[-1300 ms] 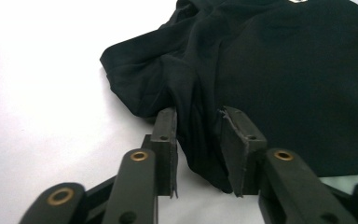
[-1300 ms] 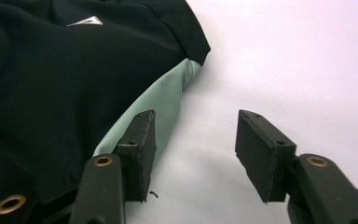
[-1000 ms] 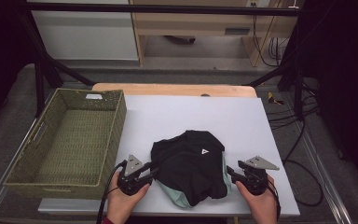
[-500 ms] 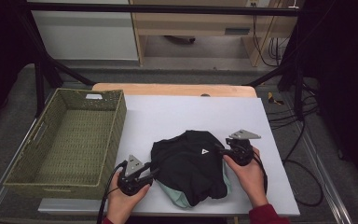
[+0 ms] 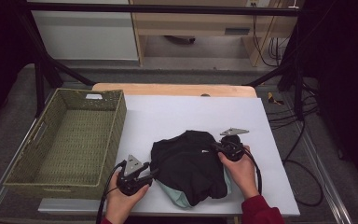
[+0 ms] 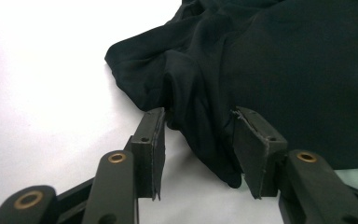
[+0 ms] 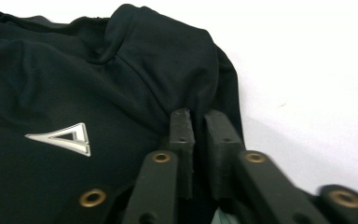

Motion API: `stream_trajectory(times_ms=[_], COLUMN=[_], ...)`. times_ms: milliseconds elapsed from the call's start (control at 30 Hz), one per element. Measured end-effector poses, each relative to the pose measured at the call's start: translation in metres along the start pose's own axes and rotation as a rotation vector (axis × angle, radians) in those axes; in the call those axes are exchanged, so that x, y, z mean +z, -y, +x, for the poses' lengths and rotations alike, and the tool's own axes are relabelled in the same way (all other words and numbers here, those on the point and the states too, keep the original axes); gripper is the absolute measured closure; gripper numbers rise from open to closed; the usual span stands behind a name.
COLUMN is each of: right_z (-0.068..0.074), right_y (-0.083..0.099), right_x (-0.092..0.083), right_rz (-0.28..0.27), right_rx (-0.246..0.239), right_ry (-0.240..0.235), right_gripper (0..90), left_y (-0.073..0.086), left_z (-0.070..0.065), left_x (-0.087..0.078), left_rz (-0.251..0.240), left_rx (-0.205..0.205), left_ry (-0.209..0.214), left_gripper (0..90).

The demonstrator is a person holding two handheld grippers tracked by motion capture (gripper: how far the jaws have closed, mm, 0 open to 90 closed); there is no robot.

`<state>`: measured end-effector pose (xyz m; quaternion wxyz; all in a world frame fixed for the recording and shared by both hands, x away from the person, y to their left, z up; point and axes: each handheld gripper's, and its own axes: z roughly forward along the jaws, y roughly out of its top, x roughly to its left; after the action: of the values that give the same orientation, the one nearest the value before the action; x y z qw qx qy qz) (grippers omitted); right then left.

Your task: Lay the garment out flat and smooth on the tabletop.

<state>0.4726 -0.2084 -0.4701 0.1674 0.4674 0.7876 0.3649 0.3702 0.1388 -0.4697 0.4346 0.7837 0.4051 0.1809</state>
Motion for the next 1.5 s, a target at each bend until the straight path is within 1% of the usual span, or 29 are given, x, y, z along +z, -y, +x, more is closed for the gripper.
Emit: stream_trajectory(times_ms=[100, 167, 300, 333, 400, 567, 633, 733, 767, 900, 1000, 1033, 1067, 1133, 1200, 1233, 1367, 1433, 1500], right_z=[0.003, 0.006, 0.006, 0.004, 0.001, -0.007, -0.011, -0.020, -0.022, -0.030, -0.040, -0.042, -0.046, -0.048, -0.048, -0.047, -0.042, -0.040, -0.039], right_y=[0.002, 0.005, 0.011, 0.013, 0.018, 0.034, 0.037, 0.040, 0.041, 0.048, 0.055, 0.058, 0.062, 0.067, 0.073, 0.073, 0.073, 0.075, 0.078], right_x=[-0.009, -0.018, -0.041, -0.048, -0.055, -0.067, -0.071, -0.081, -0.084, -0.093, -0.095, -0.095, -0.094, -0.090, -0.084, -0.084, -0.087, -0.090, -0.095], right_rz=[-0.027, -0.055, -0.130, -0.149, -0.169, -0.182, -0.186, -0.208, -0.212, -0.213, -0.205, -0.196, -0.179, -0.143, -0.108, -0.104, -0.122, -0.128, -0.138], right_rx=[-0.014, -0.018, 0.005, 0.009, 0.020, 0.040, 0.054, 0.086, 0.088, 0.102, 0.131, 0.150, 0.171, 0.186, 0.192, 0.189, 0.165, 0.165, 0.175], right_ry=[0.019, 0.040, 0.053, 0.065, 0.072, 0.108, 0.117, 0.130, 0.139, 0.182, 0.210, 0.213, 0.206, 0.190, 0.176, 0.177, 0.206, 0.222, 0.235], right_gripper=[86.0, 86.1, 86.3, 86.2, 86.3, 86.2, 86.2, 86.2, 86.2, 86.2, 86.2, 86.2, 86.0, 84.9, 81.2, 79.7, 68.1, 62.1, 59.4], left_y=[0.000, 0.000, 0.000, 0.001, 0.001, 0.001, 0.001, 0.001, 0.001, 0.001, 0.000, 0.000, 0.000, 0.000, 0.000, 0.000, 0.001, 0.001, 0.000], left_z=[0.000, 0.000, 0.000, 0.000, 0.001, 0.001, 0.001, 0.001, 0.001, 0.002, 0.003, 0.003, 0.003, 0.003, 0.003, 0.002, 0.003, 0.003, 0.003], left_x=[0.000, 0.000, 0.001, 0.001, 0.001, 0.002, 0.002, 0.002, 0.002, 0.001, 0.000, 0.000, 0.000, 0.001, 0.001, 0.001, 0.001, 0.001, 0.001], left_rz=[0.001, 0.002, 0.004, 0.004, 0.006, 0.005, 0.005, 0.008, 0.008, 0.003, 0.001, 0.001, 0.001, 0.010, 0.014, 0.013, 0.013, 0.013, 0.016], left_rx=[0.004, 0.005, 0.008, 0.007, 0.005, 0.002, 0.002, 0.006, 0.006, 0.003, 0.002, 0.003, 0.003, 0.001, 0.002, 0.003, 0.004, 0.003, 0.001], left_ry=[-0.002, -0.003, -0.005, -0.006, -0.006, -0.009, -0.012, -0.010, -0.010, -0.011, -0.014, -0.014, -0.014, -0.009, -0.007, -0.007, -0.008, -0.008, -0.007], left_gripper=[54.0, 53.8, 53.4, 53.2, 52.8, 52.4, 52.3, 52.3, 52.3, 52.2, 52.2, 52.2, 52.1, 52.0, 51.9, 51.9, 51.8, 51.7, 51.7])
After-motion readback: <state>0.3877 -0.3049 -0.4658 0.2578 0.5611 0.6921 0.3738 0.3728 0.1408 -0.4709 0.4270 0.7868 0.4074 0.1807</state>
